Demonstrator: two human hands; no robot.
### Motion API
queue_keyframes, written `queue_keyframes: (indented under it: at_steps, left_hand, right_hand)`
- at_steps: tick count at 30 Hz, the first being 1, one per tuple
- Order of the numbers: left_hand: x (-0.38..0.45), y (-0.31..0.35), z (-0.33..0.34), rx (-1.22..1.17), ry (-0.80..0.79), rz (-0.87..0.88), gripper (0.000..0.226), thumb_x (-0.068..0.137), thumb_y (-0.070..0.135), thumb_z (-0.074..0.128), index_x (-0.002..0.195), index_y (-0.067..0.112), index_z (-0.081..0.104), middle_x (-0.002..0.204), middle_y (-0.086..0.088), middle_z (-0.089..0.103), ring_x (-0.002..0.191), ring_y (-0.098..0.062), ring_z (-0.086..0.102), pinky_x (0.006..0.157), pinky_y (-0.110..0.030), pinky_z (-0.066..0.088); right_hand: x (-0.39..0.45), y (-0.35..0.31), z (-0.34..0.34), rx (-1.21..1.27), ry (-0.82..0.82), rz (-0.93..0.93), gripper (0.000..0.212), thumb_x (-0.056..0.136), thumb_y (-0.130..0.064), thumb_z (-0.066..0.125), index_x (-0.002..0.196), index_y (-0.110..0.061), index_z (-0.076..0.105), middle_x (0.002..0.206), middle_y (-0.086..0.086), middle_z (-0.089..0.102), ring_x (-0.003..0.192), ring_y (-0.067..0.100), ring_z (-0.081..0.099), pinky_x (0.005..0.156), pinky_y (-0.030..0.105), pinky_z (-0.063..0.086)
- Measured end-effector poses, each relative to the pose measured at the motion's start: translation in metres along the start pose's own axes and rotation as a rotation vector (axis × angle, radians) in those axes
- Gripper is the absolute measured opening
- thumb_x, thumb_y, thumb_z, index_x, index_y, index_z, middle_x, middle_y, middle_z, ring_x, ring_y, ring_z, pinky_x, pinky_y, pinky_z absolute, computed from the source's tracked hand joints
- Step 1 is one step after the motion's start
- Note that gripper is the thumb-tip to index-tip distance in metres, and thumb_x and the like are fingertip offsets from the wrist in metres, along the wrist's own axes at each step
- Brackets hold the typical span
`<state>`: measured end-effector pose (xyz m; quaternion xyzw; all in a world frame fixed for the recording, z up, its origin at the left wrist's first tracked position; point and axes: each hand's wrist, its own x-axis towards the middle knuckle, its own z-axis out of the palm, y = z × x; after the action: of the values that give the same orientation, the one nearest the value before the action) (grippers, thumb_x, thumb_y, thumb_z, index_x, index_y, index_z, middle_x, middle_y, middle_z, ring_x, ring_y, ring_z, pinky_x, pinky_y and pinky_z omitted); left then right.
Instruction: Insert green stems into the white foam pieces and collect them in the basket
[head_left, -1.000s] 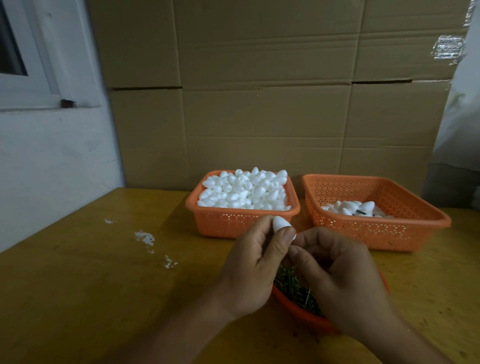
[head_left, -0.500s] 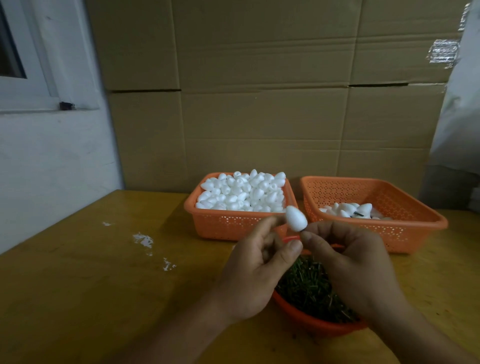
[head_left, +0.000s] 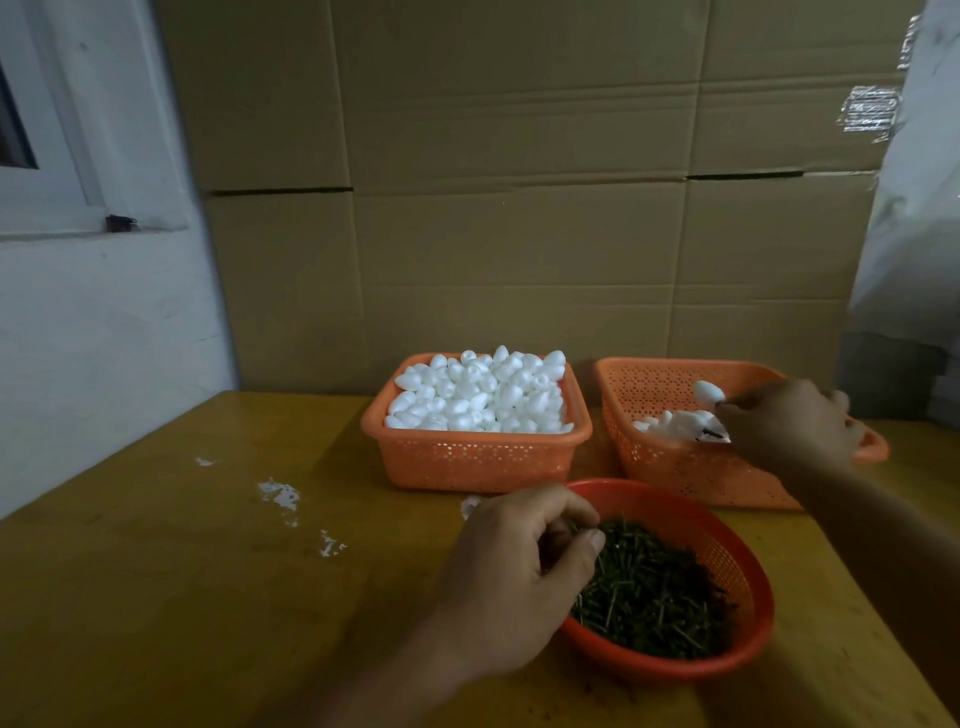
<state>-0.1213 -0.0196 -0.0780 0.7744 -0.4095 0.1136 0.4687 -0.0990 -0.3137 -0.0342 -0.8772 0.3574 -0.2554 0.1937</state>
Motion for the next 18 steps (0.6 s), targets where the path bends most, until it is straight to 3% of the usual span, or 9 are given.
queue_keyframes:
  at_steps: [4, 8, 12, 15, 18]
  left_hand:
    - [0.0, 0.0, -0.001, 0.045, -0.008, 0.018, 0.018, 0.091, 0.046, 0.057, 0.098, 0.032, 0.066, 0.081, 0.016, 0.061, 0.075, -0.005, 0.06, 0.061, -0.015, 0.04]
    - [0.0, 0.0, 0.0, 0.065, -0.01, 0.036, 0.02, 0.091, 0.047, 0.056, 0.096, 0.031, 0.066, 0.077, 0.017, 0.058, 0.072, -0.004, 0.058, 0.061, -0.017, 0.041]
    - [0.001, -0.001, 0.0, 0.076, -0.017, 0.047, 0.015, 0.093, 0.043, 0.059, 0.094, 0.029, 0.066, 0.075, 0.019, 0.058, 0.072, -0.005, 0.059, 0.06, -0.017, 0.041]
    - [0.001, -0.002, 0.0, 0.076, -0.01, 0.047, 0.014, 0.093, 0.042, 0.059, 0.092, 0.03, 0.065, 0.075, 0.02, 0.057, 0.07, -0.004, 0.058, 0.06, -0.016, 0.04]
    - [0.001, -0.002, 0.0, 0.081, 0.001, 0.054, 0.013, 0.093, 0.042, 0.06, 0.092, 0.03, 0.065, 0.075, 0.021, 0.057, 0.07, -0.004, 0.057, 0.059, -0.015, 0.038]
  right_hand:
    - [0.014, 0.002, 0.009, -0.08, -0.01, 0.057, 0.047, 0.087, -0.054, 0.065, 0.064, -0.013, 0.063, 0.089, 0.01, 0.052, 0.128, 0.037, 0.04, 0.109, 0.055, 0.027]
    - [0.018, 0.001, 0.012, -0.13, -0.021, 0.071, 0.054, 0.083, -0.061, 0.066, 0.064, -0.017, 0.04, 0.12, 0.019, 0.062, 0.133, 0.039, 0.037, 0.109, 0.056, 0.028]
    - [0.015, -0.001, 0.009, -0.136, -0.062, 0.114, 0.058, 0.082, -0.061, 0.069, 0.063, -0.016, 0.038, 0.127, 0.021, 0.06, 0.137, 0.039, 0.033, 0.109, 0.055, 0.027]
    - [0.01, -0.001, 0.003, -0.094, -0.062, 0.12, 0.05, 0.086, -0.052, 0.068, 0.063, -0.016, 0.043, 0.115, 0.02, 0.062, 0.133, 0.039, 0.035, 0.108, 0.054, 0.028]
    - [-0.001, -0.001, -0.004, -0.028, -0.03, 0.064, 0.038, 0.092, -0.036, 0.062, 0.062, -0.012, 0.06, 0.077, 0.008, 0.051, 0.126, 0.037, 0.04, 0.108, 0.053, 0.029]
